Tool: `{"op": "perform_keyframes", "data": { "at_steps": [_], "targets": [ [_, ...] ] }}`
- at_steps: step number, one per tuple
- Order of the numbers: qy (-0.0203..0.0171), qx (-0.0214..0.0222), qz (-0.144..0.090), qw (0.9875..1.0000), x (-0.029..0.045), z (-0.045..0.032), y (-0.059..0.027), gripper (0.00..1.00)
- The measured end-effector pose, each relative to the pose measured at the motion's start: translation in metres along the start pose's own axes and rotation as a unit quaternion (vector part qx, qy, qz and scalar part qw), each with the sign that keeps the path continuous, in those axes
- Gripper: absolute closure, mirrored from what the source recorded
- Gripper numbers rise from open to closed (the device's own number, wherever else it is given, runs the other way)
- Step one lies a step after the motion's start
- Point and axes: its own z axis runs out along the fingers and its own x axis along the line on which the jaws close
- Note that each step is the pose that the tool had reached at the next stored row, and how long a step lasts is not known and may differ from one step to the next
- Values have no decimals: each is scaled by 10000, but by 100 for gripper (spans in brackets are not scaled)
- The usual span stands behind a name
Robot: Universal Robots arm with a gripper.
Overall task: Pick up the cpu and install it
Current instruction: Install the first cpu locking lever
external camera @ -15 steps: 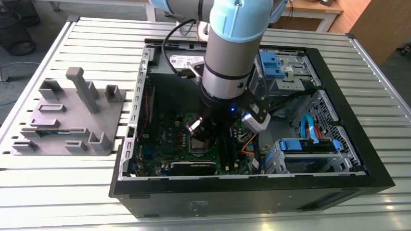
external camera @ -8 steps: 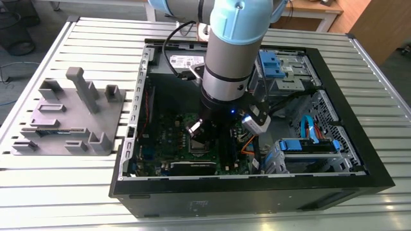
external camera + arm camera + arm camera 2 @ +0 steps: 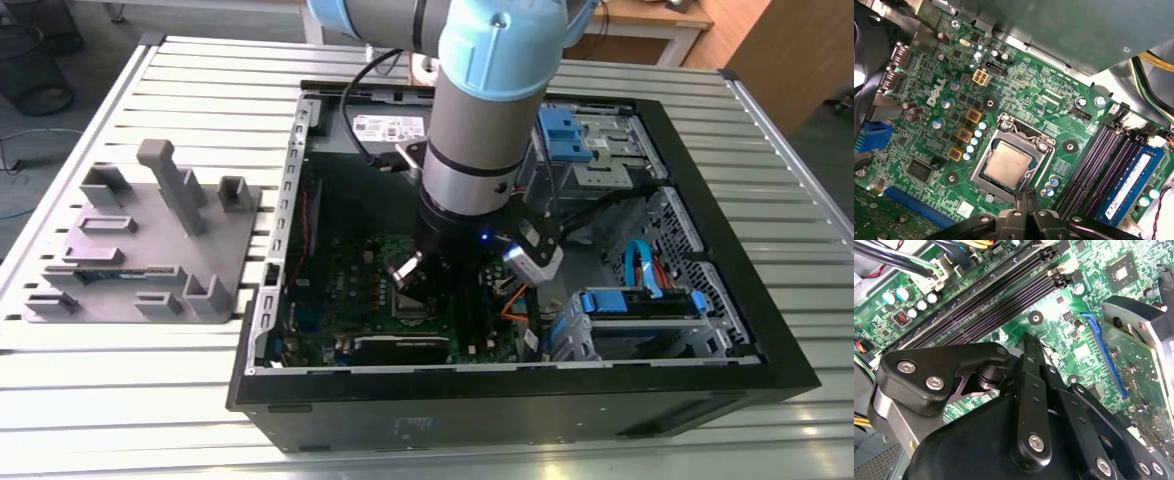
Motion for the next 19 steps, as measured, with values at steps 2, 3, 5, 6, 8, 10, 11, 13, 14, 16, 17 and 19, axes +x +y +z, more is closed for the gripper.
{"op": "perform_keyframes", "data": {
  "at_steps": [2, 3, 5, 6, 8, 10, 11, 13, 14, 16, 17, 19],
  "targets": [
    [3, 4, 12, 10000, -12, 10, -6, 89],
    [5, 6, 17, 10000, -17, 14, -9, 89],
    [8, 9, 27, 10000, -25, 21, -15, 89],
    [9, 9, 28, 10000, -25, 22, -15, 89],
    [8, 9, 28, 10000, -26, 23, -14, 89],
    [8, 8, 28, 10000, -26, 24, -15, 89],
    [8, 8, 28, 10000, -26, 24, -14, 89],
    [9, 9, 40, 10000, -26, 25, -15, 89],
    [12, 7, 66, 10000, -26, 26, -15, 89],
    [24, 6, 167, 9999, -27, 27, -14, 89],
    [35, 15, 220, 9998, -28, 28, -13, 89],
    [51, 33, 271, 9996, -29, 27, -11, 89]
  ]
}}
